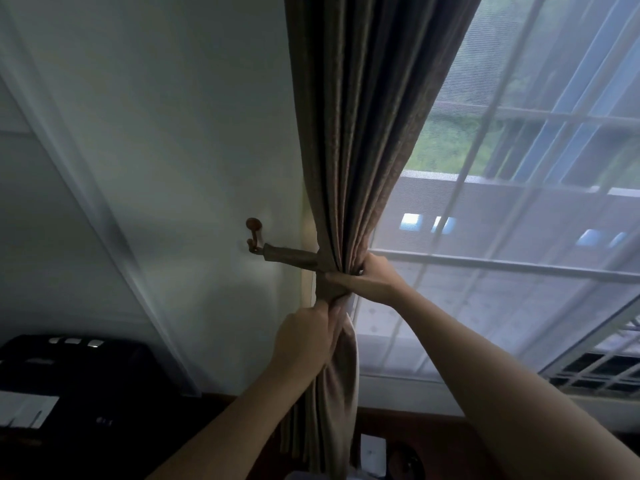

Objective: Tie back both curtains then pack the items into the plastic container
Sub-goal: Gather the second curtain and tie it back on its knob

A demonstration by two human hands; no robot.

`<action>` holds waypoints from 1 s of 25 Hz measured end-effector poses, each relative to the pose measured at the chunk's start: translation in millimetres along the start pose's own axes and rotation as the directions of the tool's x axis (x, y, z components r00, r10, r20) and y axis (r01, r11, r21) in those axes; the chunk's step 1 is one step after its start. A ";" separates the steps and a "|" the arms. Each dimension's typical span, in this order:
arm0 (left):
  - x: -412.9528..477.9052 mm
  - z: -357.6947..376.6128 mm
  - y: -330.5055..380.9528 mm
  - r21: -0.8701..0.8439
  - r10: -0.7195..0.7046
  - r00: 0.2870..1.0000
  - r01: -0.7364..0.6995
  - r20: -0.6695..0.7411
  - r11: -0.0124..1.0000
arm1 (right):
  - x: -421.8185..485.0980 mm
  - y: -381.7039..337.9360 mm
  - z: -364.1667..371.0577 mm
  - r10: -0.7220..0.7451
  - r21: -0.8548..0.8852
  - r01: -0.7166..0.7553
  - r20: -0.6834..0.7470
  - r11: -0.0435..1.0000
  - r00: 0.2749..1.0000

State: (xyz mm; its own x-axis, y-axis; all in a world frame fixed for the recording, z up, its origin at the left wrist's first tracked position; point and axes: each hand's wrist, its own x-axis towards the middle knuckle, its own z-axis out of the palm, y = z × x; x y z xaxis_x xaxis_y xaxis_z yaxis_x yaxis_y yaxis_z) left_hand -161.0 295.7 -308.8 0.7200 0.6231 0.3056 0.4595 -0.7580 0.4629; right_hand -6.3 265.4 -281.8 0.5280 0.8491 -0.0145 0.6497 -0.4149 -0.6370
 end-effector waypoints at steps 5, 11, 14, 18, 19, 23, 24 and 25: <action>20.4 -9.9 -5.2 -0.027 -0.006 0.998 0.004 -0.060 1.000 | 1.8 -13.4 14.3 0.096 0.212 -0.060 -0.165 0.975 0.982; 40.8 -40.1 -20.1 0.050 -0.025 0.974 0.014 0.226 0.999 | 1.2 -10.0 3.7 0.104 0.292 -0.078 -0.073 0.953 0.992; 42.0 -59.7 -40.5 0.029 0.037 0.826 -0.065 0.562 0.997 | 0.4 -6.3 -0.5 0.043 0.243 -0.035 -0.025 0.969 0.999; 54.6 -88.2 -86.2 0.058 0.056 0.787 -0.117 0.614 0.991 | 1.1 -1.9 -3.0 0.019 0.211 -0.022 0.014 0.977 1.000; 56.5 -92.1 -93.2 0.014 0.064 0.791 -0.092 0.609 0.996 | 0.9 -1.5 -3.5 0.017 0.225 -0.022 0.027 0.974 0.999; 59.4 -92.6 -116.7 -0.263 0.111 0.786 0.067 0.608 0.963 | 0.3 -1.4 -4.6 0.002 0.247 -0.018 0.061 0.969 0.998; 61.9 -93.3 -125.3 -0.322 0.111 0.786 0.116 0.608 0.940 | 0.2 -1.7 -3.6 0.002 0.242 -0.016 0.059 0.970 0.998; 64.5 -93.5 -133.8 -0.387 0.104 0.788 0.179 0.607 0.905 | -0.3 -2.0 -2.9 0.004 0.237 -0.016 0.052 0.971 0.999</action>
State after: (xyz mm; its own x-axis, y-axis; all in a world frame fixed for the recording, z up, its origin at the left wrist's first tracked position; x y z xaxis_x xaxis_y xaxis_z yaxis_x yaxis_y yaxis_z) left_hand -224.6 455.3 -273.2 0.9306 0.2957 -0.2159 0.3432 -0.4995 0.7954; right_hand -6.2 265.1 -278.3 0.5012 0.8634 -0.0574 0.4928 -0.3393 -0.8013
